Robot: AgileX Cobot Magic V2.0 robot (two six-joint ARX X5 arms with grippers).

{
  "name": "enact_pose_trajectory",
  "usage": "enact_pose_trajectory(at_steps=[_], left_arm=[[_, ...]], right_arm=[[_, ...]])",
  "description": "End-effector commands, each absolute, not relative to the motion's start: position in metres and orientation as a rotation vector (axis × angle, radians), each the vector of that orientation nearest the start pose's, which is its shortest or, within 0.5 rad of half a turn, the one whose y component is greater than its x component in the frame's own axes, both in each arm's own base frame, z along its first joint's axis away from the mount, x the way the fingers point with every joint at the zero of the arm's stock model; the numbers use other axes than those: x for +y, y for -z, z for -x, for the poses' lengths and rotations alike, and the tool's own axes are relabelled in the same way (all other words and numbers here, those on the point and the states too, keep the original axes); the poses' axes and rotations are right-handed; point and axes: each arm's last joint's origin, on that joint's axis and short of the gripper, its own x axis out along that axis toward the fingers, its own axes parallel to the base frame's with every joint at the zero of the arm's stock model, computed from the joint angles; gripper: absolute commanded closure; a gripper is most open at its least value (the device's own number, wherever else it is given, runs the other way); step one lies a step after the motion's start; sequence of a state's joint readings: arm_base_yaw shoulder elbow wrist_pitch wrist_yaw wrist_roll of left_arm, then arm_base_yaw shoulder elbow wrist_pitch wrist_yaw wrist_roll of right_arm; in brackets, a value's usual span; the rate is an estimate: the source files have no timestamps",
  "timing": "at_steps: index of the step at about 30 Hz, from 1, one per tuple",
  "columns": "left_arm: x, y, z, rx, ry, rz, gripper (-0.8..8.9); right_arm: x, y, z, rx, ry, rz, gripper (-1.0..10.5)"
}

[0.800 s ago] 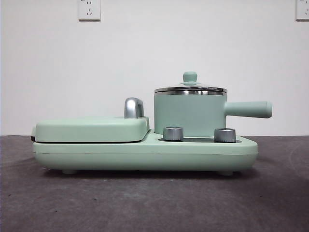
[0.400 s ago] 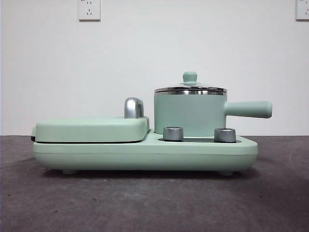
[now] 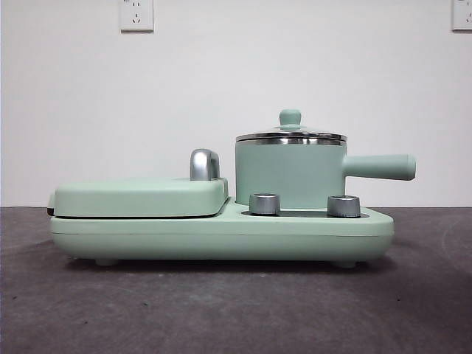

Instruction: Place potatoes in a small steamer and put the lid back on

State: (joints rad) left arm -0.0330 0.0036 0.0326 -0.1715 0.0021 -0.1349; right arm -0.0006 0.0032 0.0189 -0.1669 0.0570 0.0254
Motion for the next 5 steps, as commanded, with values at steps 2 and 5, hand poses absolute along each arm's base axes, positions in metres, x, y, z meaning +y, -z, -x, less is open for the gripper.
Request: enact_pose_trajectory(at_steps=[2, 5], left_arm=[[-0.0031, -0.1523, -0.0960, 0.152, 0.022, 0.137, 8.07], [-0.0031, -0.1523, -0.0960, 0.152, 0.022, 0.137, 8.06]], right_arm=[[-0.0016, -0.1519, -0.0961, 0.149, 0.060, -0.013, 9.4], [-0.0016, -0.1519, -0.0961, 0.149, 0.060, -0.013, 9.4]])
